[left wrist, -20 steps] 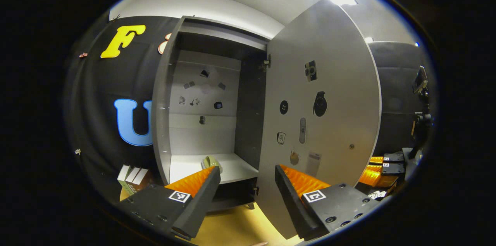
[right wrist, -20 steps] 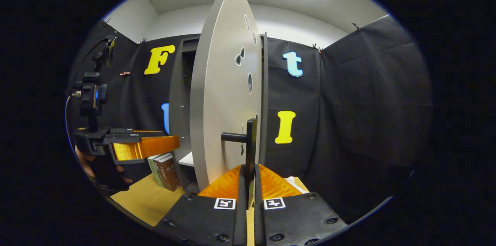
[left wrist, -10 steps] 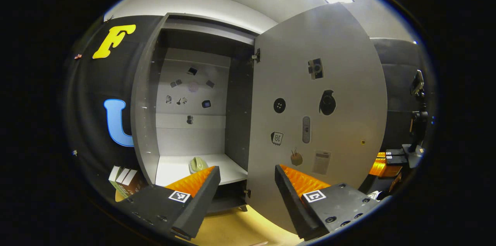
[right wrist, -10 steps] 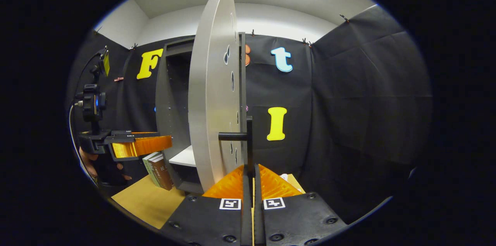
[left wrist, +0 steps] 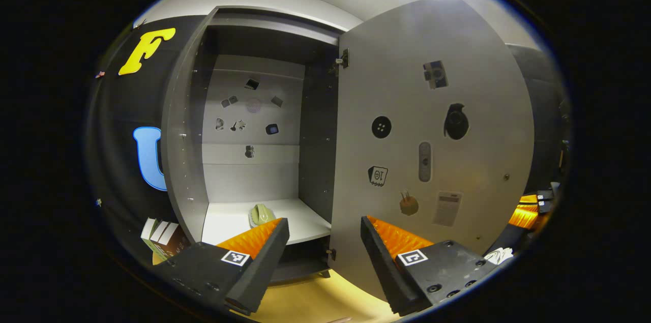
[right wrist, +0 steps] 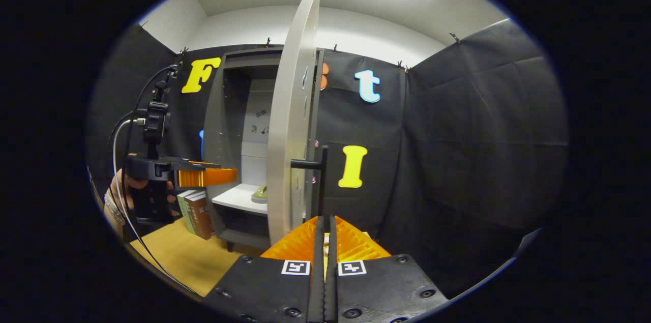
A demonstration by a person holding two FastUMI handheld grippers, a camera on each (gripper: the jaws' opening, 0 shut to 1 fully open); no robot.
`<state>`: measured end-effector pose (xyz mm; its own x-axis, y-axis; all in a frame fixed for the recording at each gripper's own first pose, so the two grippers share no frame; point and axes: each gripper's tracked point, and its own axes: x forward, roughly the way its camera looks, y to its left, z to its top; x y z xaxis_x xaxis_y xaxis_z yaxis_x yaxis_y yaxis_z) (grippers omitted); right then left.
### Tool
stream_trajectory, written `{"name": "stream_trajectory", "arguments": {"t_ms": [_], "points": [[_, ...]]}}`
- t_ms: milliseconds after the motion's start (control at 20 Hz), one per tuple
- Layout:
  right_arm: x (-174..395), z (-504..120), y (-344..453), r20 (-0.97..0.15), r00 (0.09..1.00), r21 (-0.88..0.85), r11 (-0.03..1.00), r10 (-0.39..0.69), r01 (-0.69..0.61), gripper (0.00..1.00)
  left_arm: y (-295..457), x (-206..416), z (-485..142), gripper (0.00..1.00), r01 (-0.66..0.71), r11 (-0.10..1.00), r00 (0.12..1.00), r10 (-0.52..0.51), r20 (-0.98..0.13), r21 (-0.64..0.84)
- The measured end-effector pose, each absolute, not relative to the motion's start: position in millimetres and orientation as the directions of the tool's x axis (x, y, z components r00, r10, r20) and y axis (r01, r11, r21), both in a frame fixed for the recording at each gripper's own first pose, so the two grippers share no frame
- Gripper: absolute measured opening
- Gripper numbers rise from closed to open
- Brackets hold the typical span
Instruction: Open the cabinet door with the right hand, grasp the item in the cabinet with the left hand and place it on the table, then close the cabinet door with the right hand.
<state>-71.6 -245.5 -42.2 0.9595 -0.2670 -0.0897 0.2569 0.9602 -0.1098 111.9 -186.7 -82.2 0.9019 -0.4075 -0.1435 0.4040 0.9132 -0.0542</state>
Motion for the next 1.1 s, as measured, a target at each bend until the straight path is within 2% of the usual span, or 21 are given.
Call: {"name": "stream_trajectory", "arguments": {"t_ms": [150, 300, 350, 400, 450, 550, 750, 800, 1100], "points": [[-92.4, -43.4, -281.1, -0.086, 0.914, -0.122, 0.915, -0.397, 0.385, 0.06, -180.5, 125.0, -96.8, 0.90, 0.384, 0.921, 0.904, -0.391, -0.173, -0.070], [-102.0, -47.3, -304.8, -0.084, 0.869, -0.123, 0.870, -0.488, 0.476, 0.45, -171.4, 135.6, -107.1, 0.90, 0.362, 0.931, 0.910, -0.366, -0.197, -0.057], [-102.4, -48.4, -311.4, -0.082, 0.861, -0.132, 0.862, -0.502, 0.490, 0.51, -167.5, 141.8, -109.8, 0.90, 0.352, 0.934, 0.913, -0.356, -0.198, -0.054], [-101.9, -50.1, -315.9, -0.087, 0.856, -0.131, 0.858, -0.509, 0.497, 0.64, -163.7, 148.4, -112.4, 0.90, 0.340, 0.939, 0.918, -0.344, -0.198, -0.057], [-99.1, -52.1, -319.2, -0.093, 0.855, -0.124, 0.858, -0.510, 0.499, 0.66, -159.4, 156.3, -115.7, 0.90, 0.324, 0.944, 0.922, -0.330, -0.201, -0.063], [-96.9, -57.9, -332.2, -0.096, 0.839, -0.139, 0.842, -0.536, 0.522, 0.78, -149.9, 174.9, -123.0, 0.90, 0.297, 0.953, 0.927, -0.303, -0.219, -0.061], [-83.6, -64.7, -363.5, -0.093, 0.805, -0.158, 0.807, -0.586, 0.570, 0.90, -134.0, 220.7, -137.8, 0.90, 0.252, 0.968, 0.936, -0.245, -0.251, -0.006], [-81.2, -67.6, -373.4, -0.093, 0.794, -0.155, 0.797, -0.601, 0.584, 0.96, -132.0, 233.2, -140.8, 0.90, 0.245, 0.969, 0.937, -0.235, -0.259, 0.007], [-67.4, -77.5, -423.2, -0.101, 0.750, -0.147, 0.755, -0.654, 0.639, 0.98, -127.4, 315.3, -153.1, 0.89, 0.211, 0.976, 0.941, -0.188, -0.281, 0.051]]}}
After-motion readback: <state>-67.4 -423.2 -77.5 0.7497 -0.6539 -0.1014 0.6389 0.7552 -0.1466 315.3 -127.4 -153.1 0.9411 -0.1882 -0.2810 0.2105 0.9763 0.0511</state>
